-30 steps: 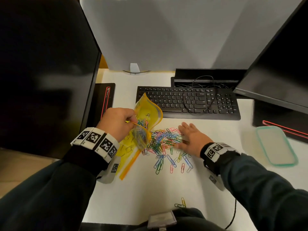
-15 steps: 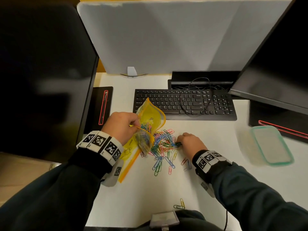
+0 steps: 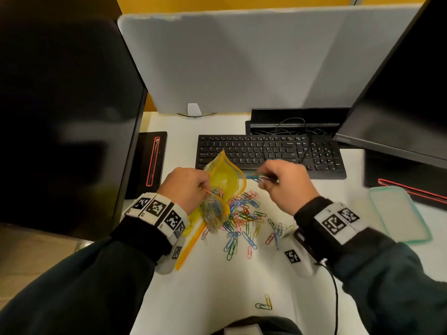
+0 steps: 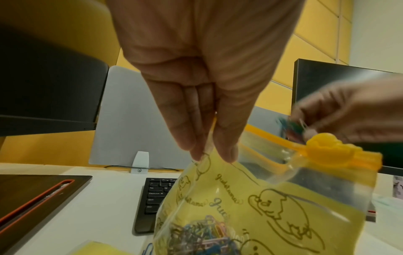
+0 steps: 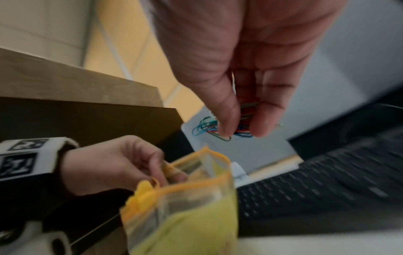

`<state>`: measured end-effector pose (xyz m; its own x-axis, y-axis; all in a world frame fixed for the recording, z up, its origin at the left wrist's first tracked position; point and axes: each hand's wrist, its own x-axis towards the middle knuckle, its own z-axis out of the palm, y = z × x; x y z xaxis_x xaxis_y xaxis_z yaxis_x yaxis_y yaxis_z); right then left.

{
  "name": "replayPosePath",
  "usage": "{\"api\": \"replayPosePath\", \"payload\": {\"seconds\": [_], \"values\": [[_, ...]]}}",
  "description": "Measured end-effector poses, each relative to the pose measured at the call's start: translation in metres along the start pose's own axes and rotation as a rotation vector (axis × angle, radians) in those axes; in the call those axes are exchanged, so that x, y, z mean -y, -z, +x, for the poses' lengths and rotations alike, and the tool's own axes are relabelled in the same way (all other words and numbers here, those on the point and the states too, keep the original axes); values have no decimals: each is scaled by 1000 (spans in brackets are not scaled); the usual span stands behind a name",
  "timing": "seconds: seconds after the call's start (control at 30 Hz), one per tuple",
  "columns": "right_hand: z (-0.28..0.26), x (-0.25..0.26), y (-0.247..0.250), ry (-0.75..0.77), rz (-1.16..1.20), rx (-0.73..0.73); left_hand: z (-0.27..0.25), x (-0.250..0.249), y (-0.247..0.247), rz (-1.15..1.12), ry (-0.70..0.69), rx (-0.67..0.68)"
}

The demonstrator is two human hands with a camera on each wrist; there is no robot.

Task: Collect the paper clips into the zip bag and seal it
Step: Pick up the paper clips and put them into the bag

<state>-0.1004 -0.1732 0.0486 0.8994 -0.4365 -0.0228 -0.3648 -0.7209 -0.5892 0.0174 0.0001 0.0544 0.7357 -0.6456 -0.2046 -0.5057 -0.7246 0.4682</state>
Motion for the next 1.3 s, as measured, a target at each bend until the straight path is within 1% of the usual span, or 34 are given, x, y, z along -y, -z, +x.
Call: {"api": "replayPosePath", "payload": {"seconds": [0.03, 0.1, 0.2, 0.23, 0.27, 0.3, 0.37, 0.4, 0.43, 0.47, 0.57, 0.6, 0.63, 0.67, 0.73, 0.8, 0.93, 0.97, 1.03, 1.07, 1.13, 1.2, 1.3], "values": [[4, 12, 3, 74, -62, 12, 0, -1, -1, 5, -8, 6], [15, 30, -2, 184, -187, 82, 0, -3, -3, -7, -26, 12], [25, 46, -17, 211, -314, 222, -1, -8, -6, -52, -38, -5], [27, 48, -18, 217, -302, 239, -1, -10, -5, -69, -39, -16], [27, 49, -17, 219, -244, 223, -2, -11, -5, -84, -40, -26], [25, 47, -13, 211, -156, 174, -1, -11, -4, -91, -39, -32], [21, 34, -2, 134, 65, 31, -1, -8, -3, -94, -35, -38], [16, 22, 2, 63, 156, -15, -1, -6, -2, -96, -33, -44], [9, 8, 4, -17, 199, -24, -1, -4, -1, -95, -31, -52], [-1, -8, 3, -104, 163, 28, -3, -2, -1, -95, -25, -58], [-39, -50, -21, -356, -156, 357, -4, 4, -1, -101, 0, -76], [-50, -58, -30, -422, -193, 426, -5, 6, 0, -102, 3, -78], [-57, -62, -38, -467, -187, 450, -4, 7, 0, -107, 3, -83], [-60, -65, -45, -488, -167, 437, -3, 7, 0, -119, 0, -89], [-56, -64, -56, -469, -142, 367, -1, 7, -1, -131, -1, -92], [-45, -61, -65, -400, -133, 299, 1, 5, -1, -147, 8, -94], [-20, -60, -72, -273, -118, 248, 1, 4, -2, -148, 10, -90], [-14, -61, -71, -245, -99, 272, 1, 4, -2, -144, 13, -86], [-5, -63, -68, -167, -129, 439, 1, 6, -2, -136, 12, -77], [-1, -61, -66, -115, -210, 524, 2, 6, -2, -132, 9, -73], [4, -59, -65, -24, -385, 613, 2, 7, -3, -119, 9, -66], [6, -57, -69, 17, -452, 601, 1, 6, -5, -105, 11, -60], [6, -55, -74, 26, -375, 490, 0, 5, -7, -106, 14, -47]]}}
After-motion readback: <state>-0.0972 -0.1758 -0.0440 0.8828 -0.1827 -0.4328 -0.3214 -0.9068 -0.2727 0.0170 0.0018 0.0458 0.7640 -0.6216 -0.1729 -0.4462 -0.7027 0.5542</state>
